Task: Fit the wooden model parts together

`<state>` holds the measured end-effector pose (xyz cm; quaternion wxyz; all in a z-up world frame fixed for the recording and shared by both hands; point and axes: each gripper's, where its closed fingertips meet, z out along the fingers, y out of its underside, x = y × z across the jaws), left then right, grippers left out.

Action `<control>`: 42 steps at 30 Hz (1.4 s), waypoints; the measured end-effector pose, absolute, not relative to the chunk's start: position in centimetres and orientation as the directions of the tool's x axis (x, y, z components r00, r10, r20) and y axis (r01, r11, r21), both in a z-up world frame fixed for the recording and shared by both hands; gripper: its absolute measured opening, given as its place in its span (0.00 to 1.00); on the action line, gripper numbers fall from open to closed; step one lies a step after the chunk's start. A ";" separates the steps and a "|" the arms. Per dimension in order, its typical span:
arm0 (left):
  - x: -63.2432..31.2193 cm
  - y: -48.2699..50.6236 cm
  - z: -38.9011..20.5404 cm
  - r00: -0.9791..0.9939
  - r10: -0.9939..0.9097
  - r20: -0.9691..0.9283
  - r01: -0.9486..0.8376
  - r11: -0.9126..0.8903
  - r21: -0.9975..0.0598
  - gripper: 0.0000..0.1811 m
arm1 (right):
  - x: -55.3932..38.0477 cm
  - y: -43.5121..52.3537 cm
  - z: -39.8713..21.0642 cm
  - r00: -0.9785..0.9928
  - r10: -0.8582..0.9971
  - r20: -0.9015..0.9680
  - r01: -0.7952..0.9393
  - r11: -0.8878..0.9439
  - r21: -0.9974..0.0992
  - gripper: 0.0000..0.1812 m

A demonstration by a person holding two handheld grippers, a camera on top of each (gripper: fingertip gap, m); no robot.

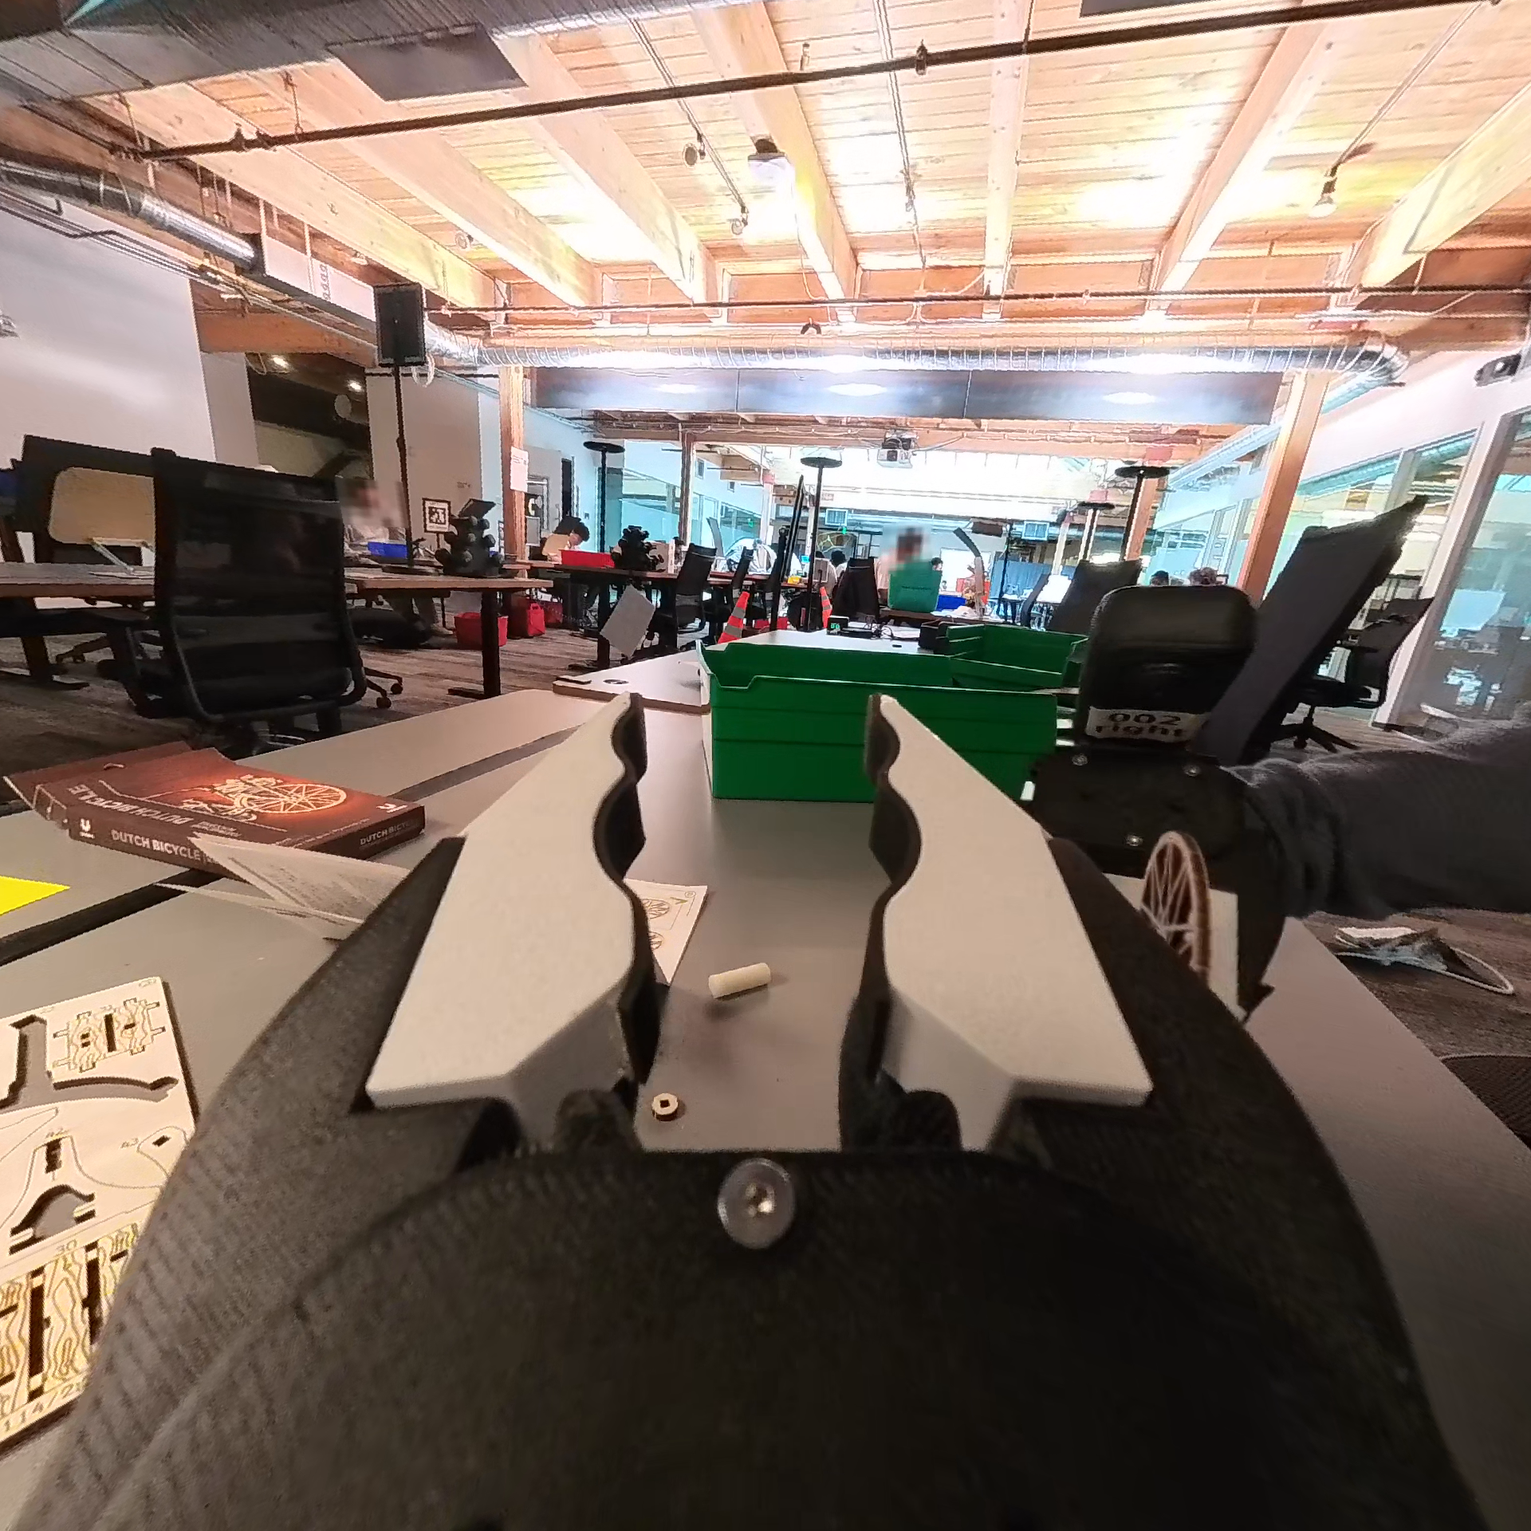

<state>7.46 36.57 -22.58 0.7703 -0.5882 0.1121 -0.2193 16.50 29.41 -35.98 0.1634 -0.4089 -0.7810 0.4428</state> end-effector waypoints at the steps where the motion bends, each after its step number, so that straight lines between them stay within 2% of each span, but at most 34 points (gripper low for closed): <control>1: 7.5 36.6 -22.6 0.878 -0.470 0.086 0.206 0.211 -0.955 0.29 | 16.5 29.4 -35.9 -0.611 0.784 -0.110 0.493 0.269 -0.827 0.01; 42: 7.5 36.6 -22.8 0.868 -0.484 0.109 0.229 0.195 -0.954 0.27 | 16.5 29.1 -36.6 -0.714 0.697 -0.070 0.452 0.382 -0.806 0.01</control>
